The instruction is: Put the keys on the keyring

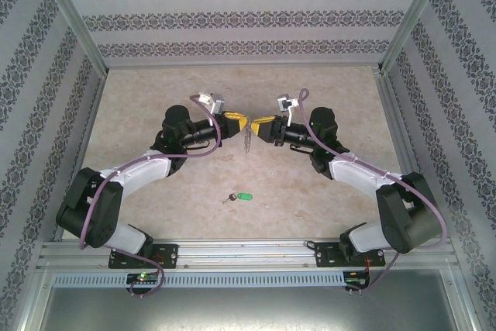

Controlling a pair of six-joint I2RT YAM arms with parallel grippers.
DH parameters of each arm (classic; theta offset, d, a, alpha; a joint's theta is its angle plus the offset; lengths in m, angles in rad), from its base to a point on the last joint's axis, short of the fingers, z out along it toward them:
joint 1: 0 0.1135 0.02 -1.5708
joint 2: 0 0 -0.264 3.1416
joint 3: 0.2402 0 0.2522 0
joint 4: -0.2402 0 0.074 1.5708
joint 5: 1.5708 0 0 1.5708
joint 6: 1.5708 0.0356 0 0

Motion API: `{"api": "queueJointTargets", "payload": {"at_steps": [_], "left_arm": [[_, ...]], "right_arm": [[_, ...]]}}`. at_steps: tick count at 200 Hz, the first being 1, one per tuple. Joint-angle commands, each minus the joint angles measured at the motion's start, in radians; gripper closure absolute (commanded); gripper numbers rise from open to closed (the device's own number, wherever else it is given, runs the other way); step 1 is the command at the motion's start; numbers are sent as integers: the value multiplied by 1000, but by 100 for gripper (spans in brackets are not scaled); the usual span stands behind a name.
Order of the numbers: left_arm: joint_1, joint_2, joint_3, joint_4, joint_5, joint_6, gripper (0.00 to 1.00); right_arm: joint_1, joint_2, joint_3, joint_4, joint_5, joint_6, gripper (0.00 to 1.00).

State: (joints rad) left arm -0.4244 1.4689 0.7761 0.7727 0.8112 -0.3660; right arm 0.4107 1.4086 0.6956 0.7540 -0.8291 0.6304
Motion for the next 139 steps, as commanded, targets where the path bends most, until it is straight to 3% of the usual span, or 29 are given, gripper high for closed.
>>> {"api": "queueJointTargets", "payload": {"at_steps": [1, 139], "left_arm": [[-2, -25, -5, 49, 42, 18, 100], [-1, -19, 20, 15, 88, 18, 100]], "right_arm": [[8, 2, 40, 52, -22, 5, 67], [10, 9, 57, -1, -79, -40, 71]]}}
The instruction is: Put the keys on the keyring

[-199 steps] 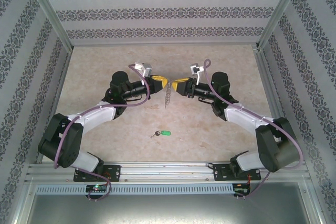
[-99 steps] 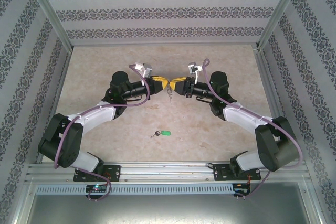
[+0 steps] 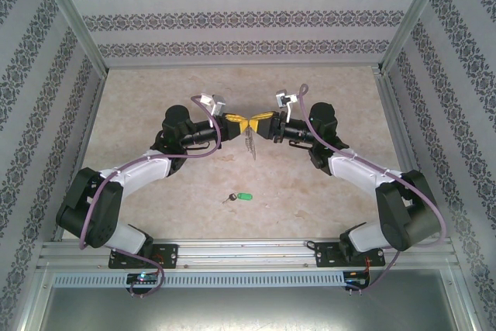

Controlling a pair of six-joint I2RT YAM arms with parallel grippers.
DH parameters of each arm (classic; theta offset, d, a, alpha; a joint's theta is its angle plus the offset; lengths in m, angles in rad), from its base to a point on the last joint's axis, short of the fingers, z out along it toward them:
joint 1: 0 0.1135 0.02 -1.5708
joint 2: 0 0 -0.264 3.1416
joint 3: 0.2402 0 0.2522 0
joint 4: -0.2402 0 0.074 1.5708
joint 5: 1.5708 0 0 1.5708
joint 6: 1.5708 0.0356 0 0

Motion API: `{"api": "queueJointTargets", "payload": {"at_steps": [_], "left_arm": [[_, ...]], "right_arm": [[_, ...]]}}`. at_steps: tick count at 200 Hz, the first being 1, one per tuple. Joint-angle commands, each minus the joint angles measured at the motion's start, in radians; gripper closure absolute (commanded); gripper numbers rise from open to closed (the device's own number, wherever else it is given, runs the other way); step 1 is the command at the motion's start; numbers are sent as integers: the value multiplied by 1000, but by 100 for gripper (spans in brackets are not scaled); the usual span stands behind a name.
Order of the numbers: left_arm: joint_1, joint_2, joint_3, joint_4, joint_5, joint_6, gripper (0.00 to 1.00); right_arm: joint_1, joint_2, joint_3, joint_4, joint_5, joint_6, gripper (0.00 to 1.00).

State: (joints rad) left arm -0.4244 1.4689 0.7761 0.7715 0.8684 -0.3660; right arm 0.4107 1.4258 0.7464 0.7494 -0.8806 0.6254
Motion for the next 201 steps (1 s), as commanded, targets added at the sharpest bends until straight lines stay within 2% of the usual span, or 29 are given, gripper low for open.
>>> {"api": "queueJointTargets", "payload": {"at_steps": [1, 20, 44, 70, 75, 86, 101, 113, 147, 201], "left_arm": [[-1, -19, 20, 15, 31, 18, 100], [-1, -19, 25, 9, 33, 20, 100], [-1, -15, 31, 8, 35, 18, 100], [-3, -20, 34, 10, 19, 1, 100], [-2, -25, 31, 12, 8, -6, 94], [-3, -35, 29, 11, -19, -20, 73], [-3, -50, 33, 0, -57, -49, 64], [-2, -65, 36, -12, -97, -67, 53], [-1, -101, 30, -47, -168, -99, 49], [-1, -82, 9, 11, -133, -148, 48]], "right_arm": [[10, -10, 4, 4, -28, -36, 72], [10, -12, -1, 1, -29, -40, 78], [10, -12, -2, -1, -31, -48, 100], [4, -17, -5, -1, -24, -66, 100], [1, -20, -7, -1, -18, -71, 100], [-6, -32, -16, 7, -9, -77, 100], [-22, -47, -30, 43, -2, -74, 100], [-32, -59, -36, 67, 0, -71, 100], [-46, -93, -49, 130, 3, -67, 100], [-45, -120, -60, 281, 52, -43, 100]]}}
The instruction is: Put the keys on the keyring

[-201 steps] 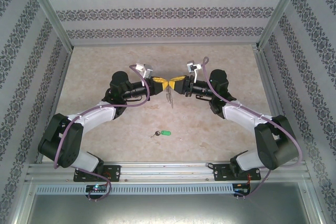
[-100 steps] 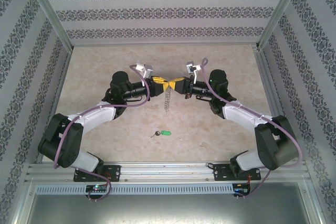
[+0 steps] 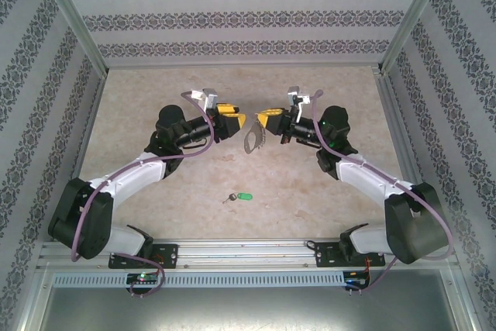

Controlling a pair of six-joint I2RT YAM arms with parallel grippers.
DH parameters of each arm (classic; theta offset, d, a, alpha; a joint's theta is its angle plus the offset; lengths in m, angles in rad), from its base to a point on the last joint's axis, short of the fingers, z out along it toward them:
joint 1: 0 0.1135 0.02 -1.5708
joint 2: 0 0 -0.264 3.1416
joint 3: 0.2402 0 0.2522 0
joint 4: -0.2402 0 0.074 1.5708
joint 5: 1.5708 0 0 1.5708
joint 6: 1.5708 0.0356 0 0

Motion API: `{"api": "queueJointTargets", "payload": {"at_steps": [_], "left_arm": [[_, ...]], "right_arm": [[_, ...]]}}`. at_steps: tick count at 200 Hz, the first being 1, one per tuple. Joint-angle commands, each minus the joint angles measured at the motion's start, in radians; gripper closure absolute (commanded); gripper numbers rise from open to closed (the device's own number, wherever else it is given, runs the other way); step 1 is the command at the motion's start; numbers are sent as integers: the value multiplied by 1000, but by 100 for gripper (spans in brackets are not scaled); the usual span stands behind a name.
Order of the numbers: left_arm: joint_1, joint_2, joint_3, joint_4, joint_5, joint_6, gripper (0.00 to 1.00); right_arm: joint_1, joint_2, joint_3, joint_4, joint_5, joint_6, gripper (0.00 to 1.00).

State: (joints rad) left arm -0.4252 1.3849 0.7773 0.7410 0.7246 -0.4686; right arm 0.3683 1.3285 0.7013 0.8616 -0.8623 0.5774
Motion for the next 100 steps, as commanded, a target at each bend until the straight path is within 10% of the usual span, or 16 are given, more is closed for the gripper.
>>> {"api": "queueJointTargets", "payload": {"at_steps": [1, 100], "left_arm": [[0, 2, 8, 43, 13, -47, 48], [0, -29, 3, 124, 45, -105, 49]], "right_arm": [[-3, -22, -16, 179, 36, 8, 100], [54, 141, 25, 522, 153, 143, 100]]}}
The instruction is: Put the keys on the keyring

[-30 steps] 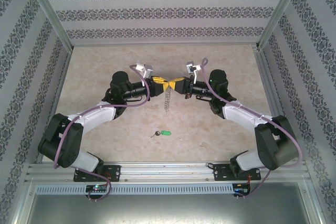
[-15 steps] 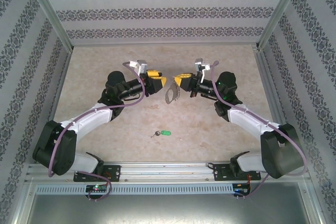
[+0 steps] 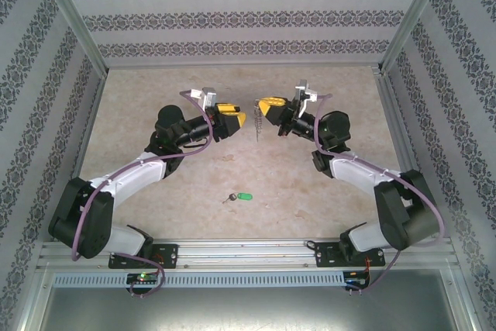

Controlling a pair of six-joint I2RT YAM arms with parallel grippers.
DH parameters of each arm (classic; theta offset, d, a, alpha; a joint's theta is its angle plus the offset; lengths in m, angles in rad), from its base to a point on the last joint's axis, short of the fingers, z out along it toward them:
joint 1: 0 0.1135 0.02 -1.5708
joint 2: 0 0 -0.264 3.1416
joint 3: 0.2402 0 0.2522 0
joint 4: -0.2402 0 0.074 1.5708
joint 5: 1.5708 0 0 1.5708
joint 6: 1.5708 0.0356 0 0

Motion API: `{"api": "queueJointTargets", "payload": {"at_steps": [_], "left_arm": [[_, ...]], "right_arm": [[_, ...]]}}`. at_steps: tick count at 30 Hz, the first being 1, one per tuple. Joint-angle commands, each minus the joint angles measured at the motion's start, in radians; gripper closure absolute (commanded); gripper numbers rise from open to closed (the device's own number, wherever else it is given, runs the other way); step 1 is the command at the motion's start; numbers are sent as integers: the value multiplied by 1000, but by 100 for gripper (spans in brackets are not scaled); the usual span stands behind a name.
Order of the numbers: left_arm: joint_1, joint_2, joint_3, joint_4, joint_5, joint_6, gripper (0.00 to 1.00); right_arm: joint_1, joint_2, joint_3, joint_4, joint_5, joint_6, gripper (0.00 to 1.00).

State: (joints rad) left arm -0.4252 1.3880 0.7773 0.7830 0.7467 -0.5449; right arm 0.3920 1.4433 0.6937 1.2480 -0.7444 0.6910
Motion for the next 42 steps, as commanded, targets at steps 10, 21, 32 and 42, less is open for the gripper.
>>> {"api": "queueJointTargets", "payload": {"at_steps": [10, 21, 32, 42], "left_arm": [[10, -49, 22, 91, 19, -50, 56], [20, -7, 38, 244, 45, -154, 56], [19, 49, 72, 320, 71, -222, 57], [20, 79, 81, 364, 87, -258, 64]], "right_arm": [[53, 41, 66, 137, 31, 54, 100], [61, 43, 65, 136, 27, 65, 100], [74, 49, 68, 137, 19, 68, 100], [80, 66, 72, 137, 20, 67, 100]]}}
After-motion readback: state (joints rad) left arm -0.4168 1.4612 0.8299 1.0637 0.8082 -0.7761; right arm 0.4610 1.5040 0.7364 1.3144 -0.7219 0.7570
